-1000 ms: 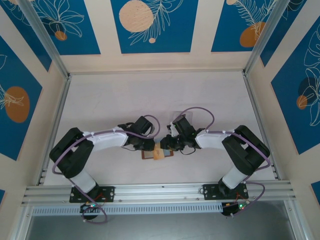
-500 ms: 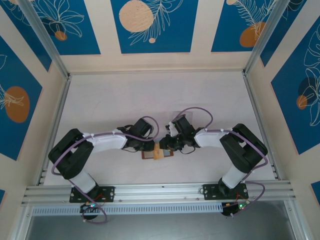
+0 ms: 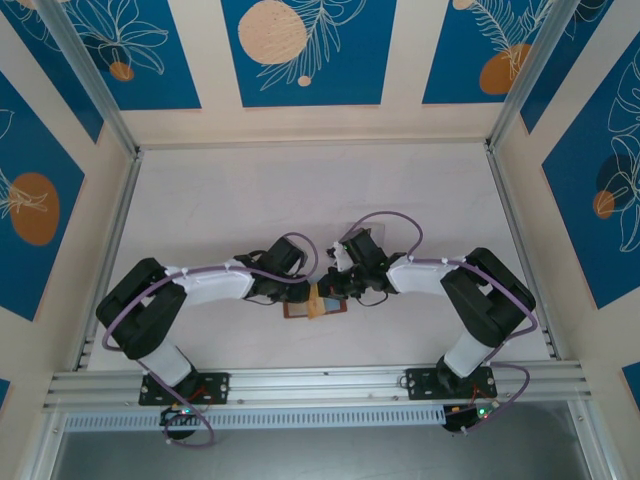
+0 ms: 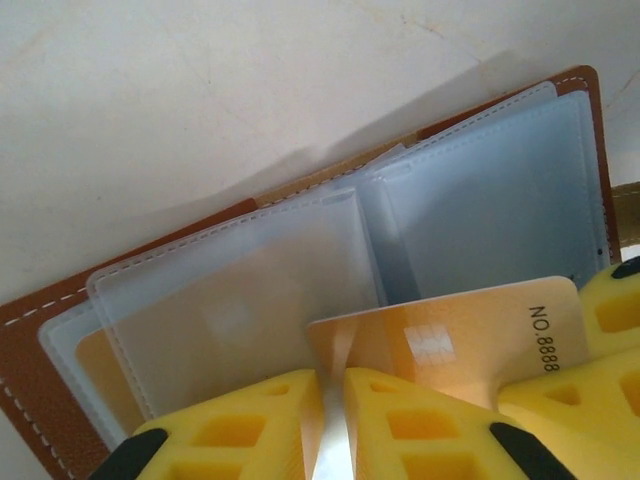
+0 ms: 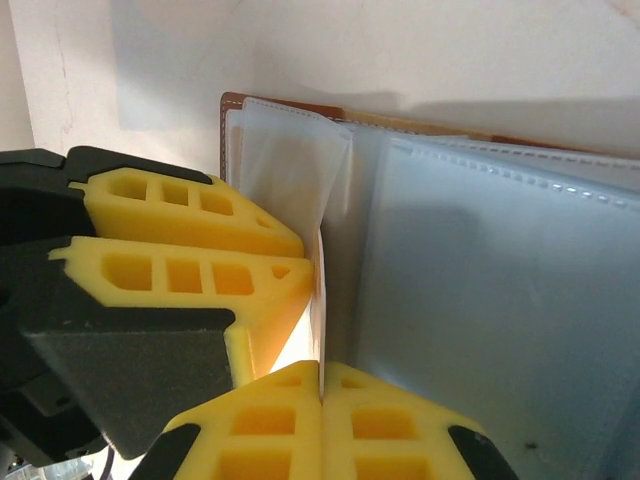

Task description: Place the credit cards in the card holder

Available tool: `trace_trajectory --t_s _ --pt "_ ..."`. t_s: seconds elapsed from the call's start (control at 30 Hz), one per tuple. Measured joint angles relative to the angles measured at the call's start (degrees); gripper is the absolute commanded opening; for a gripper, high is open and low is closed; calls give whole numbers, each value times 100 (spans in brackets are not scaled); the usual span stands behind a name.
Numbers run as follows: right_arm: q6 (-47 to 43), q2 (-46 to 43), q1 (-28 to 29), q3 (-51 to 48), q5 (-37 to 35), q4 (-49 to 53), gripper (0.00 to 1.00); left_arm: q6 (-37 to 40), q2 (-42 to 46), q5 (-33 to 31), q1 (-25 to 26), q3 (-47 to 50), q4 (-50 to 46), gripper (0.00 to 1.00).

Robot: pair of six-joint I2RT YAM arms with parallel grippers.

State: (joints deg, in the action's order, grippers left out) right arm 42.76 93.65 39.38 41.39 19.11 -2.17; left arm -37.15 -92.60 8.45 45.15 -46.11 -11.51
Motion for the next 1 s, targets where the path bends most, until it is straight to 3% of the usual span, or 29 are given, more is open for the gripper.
trace_trajectory --t_s 0.2,0.37,0.53,1.0 --pt "-42 22 -35 42 -22 0 0 48 291 9 9 2 -286 33" --pt "-42 271 -131 70 103 -205 0 175 774 -107 -13 -13 -839 33" --pt "-42 442 -175 131 249 -413 0 321 1108 -188 -352 68 -1189 25" --pt "-310 612 -212 433 186 -258 0 627 518 -343 -560 310 -1290 22"
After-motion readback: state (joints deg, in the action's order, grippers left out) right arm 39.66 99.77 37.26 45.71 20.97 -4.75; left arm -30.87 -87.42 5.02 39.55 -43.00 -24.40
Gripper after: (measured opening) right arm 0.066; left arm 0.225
